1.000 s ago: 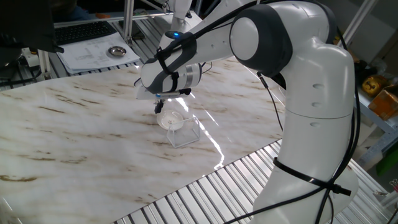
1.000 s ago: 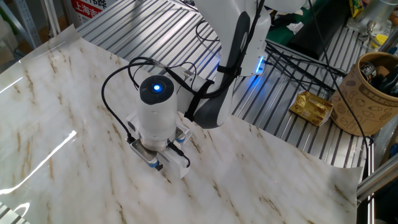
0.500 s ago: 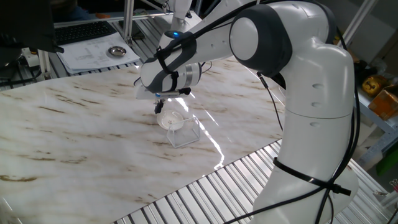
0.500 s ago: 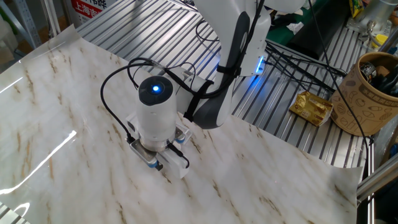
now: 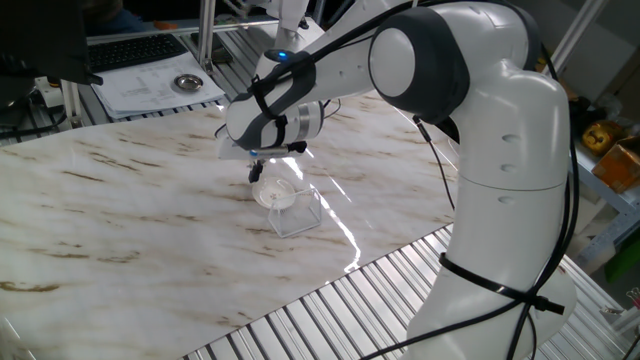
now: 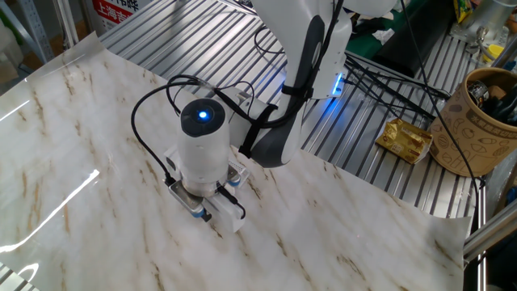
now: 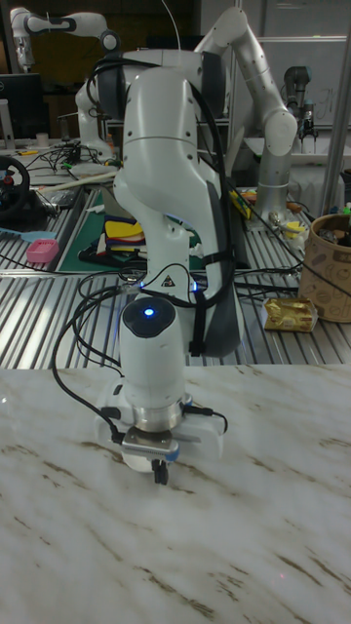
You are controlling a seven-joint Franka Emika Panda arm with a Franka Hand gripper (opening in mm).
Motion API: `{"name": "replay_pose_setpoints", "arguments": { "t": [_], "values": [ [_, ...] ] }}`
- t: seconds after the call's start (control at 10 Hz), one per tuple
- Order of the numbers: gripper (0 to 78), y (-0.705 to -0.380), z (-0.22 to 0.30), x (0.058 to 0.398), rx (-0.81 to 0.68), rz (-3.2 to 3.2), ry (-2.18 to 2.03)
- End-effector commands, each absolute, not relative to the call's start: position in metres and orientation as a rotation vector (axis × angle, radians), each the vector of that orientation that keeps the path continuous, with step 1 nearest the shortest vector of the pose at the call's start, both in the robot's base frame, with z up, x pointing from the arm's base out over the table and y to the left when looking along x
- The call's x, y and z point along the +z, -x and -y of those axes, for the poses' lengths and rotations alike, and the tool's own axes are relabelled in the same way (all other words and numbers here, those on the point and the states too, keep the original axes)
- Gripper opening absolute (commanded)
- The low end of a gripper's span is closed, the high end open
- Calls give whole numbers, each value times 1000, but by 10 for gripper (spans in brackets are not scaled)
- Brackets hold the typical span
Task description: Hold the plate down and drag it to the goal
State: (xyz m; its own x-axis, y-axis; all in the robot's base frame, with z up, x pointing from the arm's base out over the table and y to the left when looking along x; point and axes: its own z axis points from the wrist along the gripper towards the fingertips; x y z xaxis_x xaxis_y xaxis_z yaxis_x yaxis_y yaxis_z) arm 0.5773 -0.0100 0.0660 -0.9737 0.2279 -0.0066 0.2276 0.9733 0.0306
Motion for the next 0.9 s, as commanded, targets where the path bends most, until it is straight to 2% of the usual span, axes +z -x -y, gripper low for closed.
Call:
{"name": "replay_pose_setpoints", "arguments": {
  "t": [0.1, 0.9],
  "values": [
    [0, -578, 10, 67, 29, -3104, -361],
    [0, -558, 9, 59, 17, -3117, -321]
  ]
}}
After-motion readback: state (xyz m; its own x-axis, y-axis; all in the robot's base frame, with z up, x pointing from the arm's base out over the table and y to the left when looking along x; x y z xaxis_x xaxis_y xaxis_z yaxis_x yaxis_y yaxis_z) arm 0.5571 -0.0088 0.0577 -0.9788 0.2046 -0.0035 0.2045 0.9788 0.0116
